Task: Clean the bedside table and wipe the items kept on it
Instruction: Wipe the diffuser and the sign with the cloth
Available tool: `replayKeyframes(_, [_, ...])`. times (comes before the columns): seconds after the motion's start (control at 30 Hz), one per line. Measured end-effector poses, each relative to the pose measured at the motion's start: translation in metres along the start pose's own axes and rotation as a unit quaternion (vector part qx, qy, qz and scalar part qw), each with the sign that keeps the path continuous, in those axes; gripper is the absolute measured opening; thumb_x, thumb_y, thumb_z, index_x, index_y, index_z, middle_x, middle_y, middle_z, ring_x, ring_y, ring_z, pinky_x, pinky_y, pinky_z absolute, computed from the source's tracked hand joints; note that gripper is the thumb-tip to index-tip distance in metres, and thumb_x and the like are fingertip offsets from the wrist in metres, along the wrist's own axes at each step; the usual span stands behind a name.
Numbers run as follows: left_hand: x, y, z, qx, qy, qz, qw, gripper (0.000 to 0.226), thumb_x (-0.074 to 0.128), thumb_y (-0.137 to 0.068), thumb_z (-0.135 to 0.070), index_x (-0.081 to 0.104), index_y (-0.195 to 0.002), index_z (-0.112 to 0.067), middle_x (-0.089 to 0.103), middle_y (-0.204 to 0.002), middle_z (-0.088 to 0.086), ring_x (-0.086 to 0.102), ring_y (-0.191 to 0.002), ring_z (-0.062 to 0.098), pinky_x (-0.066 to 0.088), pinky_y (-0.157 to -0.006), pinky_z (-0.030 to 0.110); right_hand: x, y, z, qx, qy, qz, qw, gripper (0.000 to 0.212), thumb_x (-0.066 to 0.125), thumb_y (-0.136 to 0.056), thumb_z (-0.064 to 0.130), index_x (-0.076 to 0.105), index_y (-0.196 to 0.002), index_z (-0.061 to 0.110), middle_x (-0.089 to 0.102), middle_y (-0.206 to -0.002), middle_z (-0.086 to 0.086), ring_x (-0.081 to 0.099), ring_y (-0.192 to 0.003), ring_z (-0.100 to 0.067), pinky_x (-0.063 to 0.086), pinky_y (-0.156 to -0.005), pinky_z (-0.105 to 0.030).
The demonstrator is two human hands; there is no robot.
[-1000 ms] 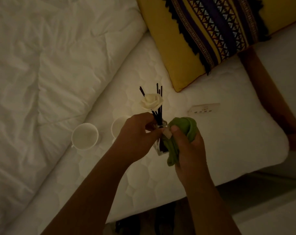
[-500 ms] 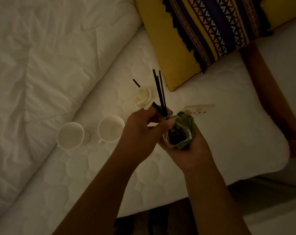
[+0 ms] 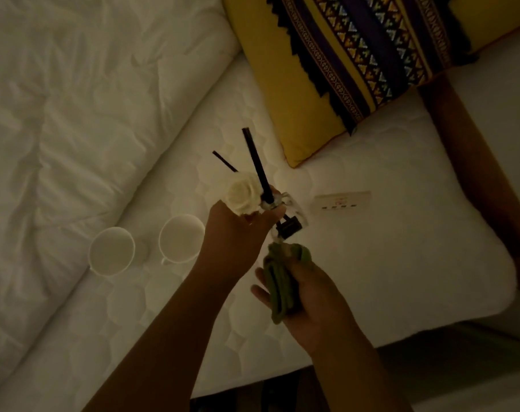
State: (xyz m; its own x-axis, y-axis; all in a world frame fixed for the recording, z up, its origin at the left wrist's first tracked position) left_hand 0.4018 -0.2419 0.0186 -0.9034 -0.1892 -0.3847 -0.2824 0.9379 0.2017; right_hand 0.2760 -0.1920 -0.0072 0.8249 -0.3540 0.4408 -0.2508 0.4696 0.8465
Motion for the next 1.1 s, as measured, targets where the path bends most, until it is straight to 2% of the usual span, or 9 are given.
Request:
replayKeyframes(0.13, [0.001,-0.010,0.029,-0.002,-0.068,0.009,0.998,0.021,0.076,-0.079,-0.015,0.063,-0.093,-0.023,0.061,-0.082,-0.021,0.058,-0.076,-0.019,0.042,-0.065,-0.003,-0.012,-0.001,0.002,-0.146,0.271,-0.095,0.947,0.024,0.071,-0.084,0.023,0.063,-0.107,0.022,0.069,-0.105,-0.008,0.067,-0.095,-0.023,0.055,-0.089,-0.046])
replayKeyframes(0.33, [0.008,-0.024,0.075,-0.030,-0.056,-0.027,0.998,0.026,0.075,-0.079,-0.005,0.063,-0.101,-0.004,0.068,-0.093,-0.001,0.067,-0.084,0.004,0.051,-0.066,0.009,-0.022,-0.006,0.009,-0.217,0.376,-0.104,0.895,0.021,0.069,-0.083,0.026,0.060,-0.102,0.025,0.065,-0.097,0.000,0.064,-0.090,-0.014,0.055,-0.085,-0.037])
replayKeyframes(0.43, [0.020,-0.026,0.091,-0.065,-0.041,-0.029,0.997,0.031,0.076,-0.078,-0.007,0.062,-0.105,-0.008,0.068,-0.103,0.006,0.067,-0.095,0.020,0.058,-0.079,0.035,-0.024,-0.008,0.013,-0.241,0.416,-0.106,0.871,0.034,0.069,-0.082,0.030,0.058,-0.112,0.020,0.063,-0.100,0.003,0.062,-0.092,-0.008,0.053,-0.079,-0.025])
replayKeyframes(0.5, [0.025,-0.026,0.097,-0.083,-0.035,-0.050,0.995,0.031,0.076,-0.078,-0.009,0.063,-0.106,-0.013,0.068,-0.102,0.003,0.067,-0.093,0.018,0.058,-0.078,0.036,-0.025,-0.008,0.014,-0.249,0.432,-0.103,0.861,0.031,0.069,-0.081,0.030,0.058,-0.108,0.021,0.062,-0.097,0.004,0.061,-0.089,-0.005,0.050,-0.074,-0.018])
replayKeyframes(0.6, [0.027,-0.022,0.101,-0.089,0.004,-0.062,0.994,0.038,0.073,-0.080,-0.006,0.061,-0.115,-0.016,0.066,-0.104,-0.002,0.067,-0.091,0.011,0.055,-0.070,0.015,-0.030,-0.010,0.015,-0.245,0.437,-0.103,0.859,0.030,0.071,-0.081,0.028,0.059,-0.106,0.019,0.062,-0.096,0.002,0.061,-0.089,-0.009,0.052,-0.078,-0.025])
replayKeyframes(0.67, [0.027,-0.015,0.100,-0.093,0.001,-0.068,0.993,0.054,0.074,-0.080,-0.006,0.053,-0.128,-0.017,0.063,-0.115,-0.003,0.063,-0.100,0.004,0.052,-0.080,0.011,-0.032,-0.011,0.017,-0.236,0.420,-0.104,0.870,0.028,0.072,-0.081,0.025,0.061,-0.104,0.017,0.064,-0.095,-0.002,0.063,-0.089,-0.015,0.054,-0.081,-0.032])
replayKeyframes(0.8, [0.029,0.006,0.101,-0.167,0.011,-0.119,0.979,0.065,0.081,-0.073,-0.018,0.047,-0.129,-0.019,0.059,-0.118,-0.004,0.060,-0.103,0.010,0.053,-0.093,0.033,-0.039,-0.010,0.020,-0.223,0.354,-0.110,0.902,0.018,0.073,-0.080,0.023,0.064,-0.095,0.018,0.067,-0.091,-0.007,0.067,-0.087,-0.024,0.057,-0.080,-0.044])
replayKeyframes(0.97, [0.052,0.050,0.100,-0.262,0.093,-0.091,0.956,0.021,0.069,-0.085,-0.016,0.064,-0.105,-0.023,0.072,-0.090,0.000,0.069,-0.080,0.014,0.058,-0.076,0.033,-0.048,-0.006,0.023,-0.232,0.331,-0.130,0.906,0.021,0.074,-0.076,0.026,0.065,-0.094,0.020,0.068,-0.092,-0.009,0.067,-0.087,-0.026,0.056,-0.084,-0.052])
replayKeyframes(1.1, [0.082,0.043,0.085,-0.194,0.033,-0.006,0.981,0.020,0.064,-0.089,-0.014,0.065,-0.108,-0.020,0.070,-0.087,-0.005,0.067,-0.080,0.007,0.058,-0.078,0.031,-0.061,-0.001,0.037,-0.248,0.322,-0.149,0.901,0.027,0.072,-0.077,0.032,0.064,-0.101,0.022,0.068,-0.096,-0.005,0.066,-0.091,-0.022,0.054,-0.088,-0.052])
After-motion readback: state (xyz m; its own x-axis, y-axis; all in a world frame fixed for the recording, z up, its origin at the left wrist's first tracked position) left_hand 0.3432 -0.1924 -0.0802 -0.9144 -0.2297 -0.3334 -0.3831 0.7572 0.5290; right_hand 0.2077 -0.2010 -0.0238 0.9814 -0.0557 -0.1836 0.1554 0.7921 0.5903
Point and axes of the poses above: each hand's wrist, its own y-axis away from the middle knuckle, its own x-axis out of the palm, z = x × y, the point moved 1 cm from there along -y, towards the middle knuckle
